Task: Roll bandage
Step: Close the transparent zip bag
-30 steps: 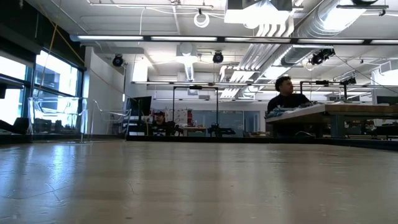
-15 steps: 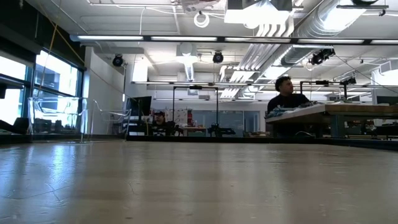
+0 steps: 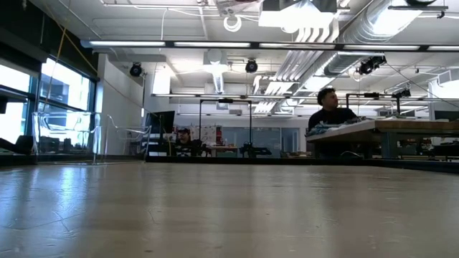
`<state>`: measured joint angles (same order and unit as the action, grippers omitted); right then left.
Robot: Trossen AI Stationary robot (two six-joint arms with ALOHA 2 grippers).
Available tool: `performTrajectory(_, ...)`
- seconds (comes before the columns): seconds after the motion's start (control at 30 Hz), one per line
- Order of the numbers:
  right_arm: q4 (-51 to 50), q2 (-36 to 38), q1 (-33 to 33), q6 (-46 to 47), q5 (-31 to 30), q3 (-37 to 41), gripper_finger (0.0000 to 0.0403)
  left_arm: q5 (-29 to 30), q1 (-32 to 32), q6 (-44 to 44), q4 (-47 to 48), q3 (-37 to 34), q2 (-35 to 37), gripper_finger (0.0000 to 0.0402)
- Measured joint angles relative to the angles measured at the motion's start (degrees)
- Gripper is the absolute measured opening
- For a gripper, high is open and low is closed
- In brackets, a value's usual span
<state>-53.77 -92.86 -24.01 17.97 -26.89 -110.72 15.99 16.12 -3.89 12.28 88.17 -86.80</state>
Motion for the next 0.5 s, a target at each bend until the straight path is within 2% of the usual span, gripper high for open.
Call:
performTrajectory(0.23,-0.3,0.8,0.0,1.4,0.1,0.0,0.0,2.1,0.6,-1.0,0.6,-0.2,0.0,0.001)
performTrajectory(0.5,-0.7,1.4,-0.5,1.5,-1.1,0.0,0.0,2.8,0.7,-1.5,5.5,-0.3,0.9,0.0015)
